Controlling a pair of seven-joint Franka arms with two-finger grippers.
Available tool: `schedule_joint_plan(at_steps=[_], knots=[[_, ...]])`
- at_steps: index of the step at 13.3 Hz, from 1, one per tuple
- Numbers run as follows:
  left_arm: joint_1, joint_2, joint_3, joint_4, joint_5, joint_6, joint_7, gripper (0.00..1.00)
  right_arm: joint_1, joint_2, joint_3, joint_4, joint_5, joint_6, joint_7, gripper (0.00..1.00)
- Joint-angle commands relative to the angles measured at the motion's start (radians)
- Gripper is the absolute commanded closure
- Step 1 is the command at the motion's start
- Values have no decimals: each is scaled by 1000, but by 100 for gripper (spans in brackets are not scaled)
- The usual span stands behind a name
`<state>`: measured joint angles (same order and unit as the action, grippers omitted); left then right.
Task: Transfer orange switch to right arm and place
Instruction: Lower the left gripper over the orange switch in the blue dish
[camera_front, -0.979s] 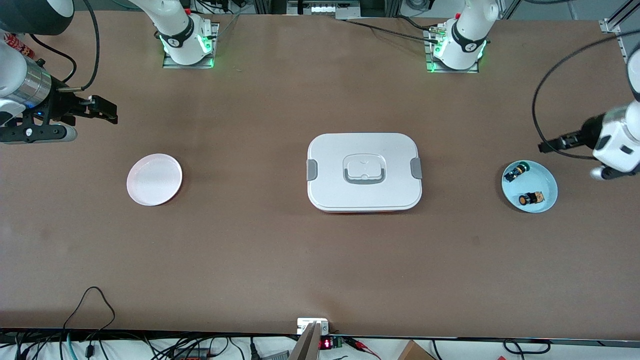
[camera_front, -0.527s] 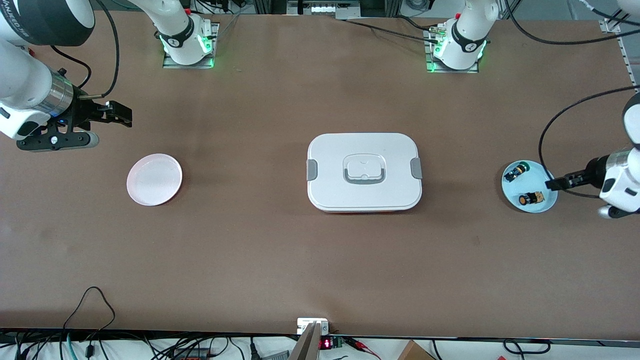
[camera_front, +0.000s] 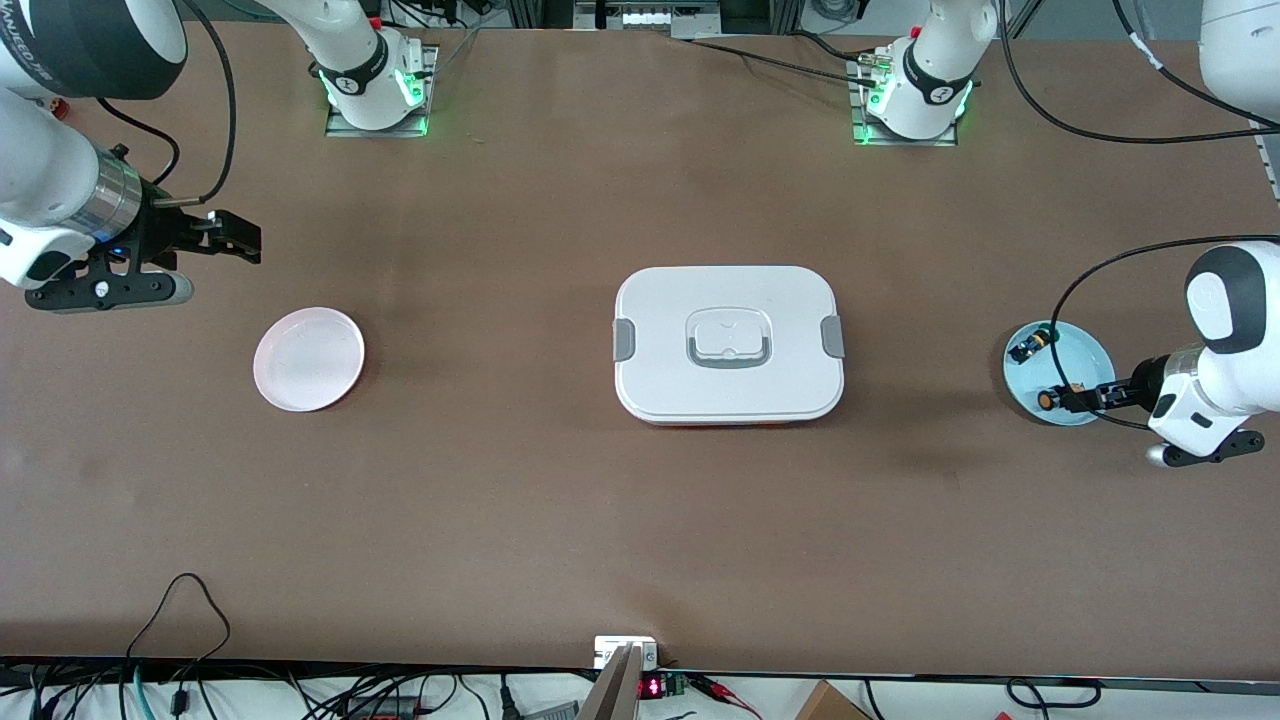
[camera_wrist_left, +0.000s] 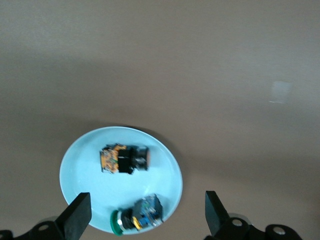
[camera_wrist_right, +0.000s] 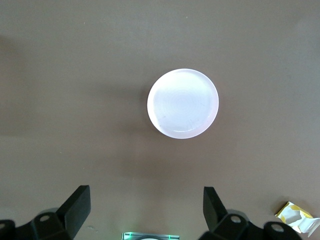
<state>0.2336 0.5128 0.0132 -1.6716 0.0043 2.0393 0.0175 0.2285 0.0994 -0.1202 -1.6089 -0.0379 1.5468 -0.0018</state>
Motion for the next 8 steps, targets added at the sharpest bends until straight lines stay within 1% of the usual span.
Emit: schedule_joint_plan(at_steps=[1,4,8], knots=[[56,32,-7,-43,-10,111,67,0,-1,14,-4,49,4,-19,-6,0],[95,78,-10,-43,-24,150,68,0,-9,8,-12,50,3,-37,-9,0],[105,86,-12,-66,-115,147,120,0,-9,14,-9,53,7,-36,-7,0]])
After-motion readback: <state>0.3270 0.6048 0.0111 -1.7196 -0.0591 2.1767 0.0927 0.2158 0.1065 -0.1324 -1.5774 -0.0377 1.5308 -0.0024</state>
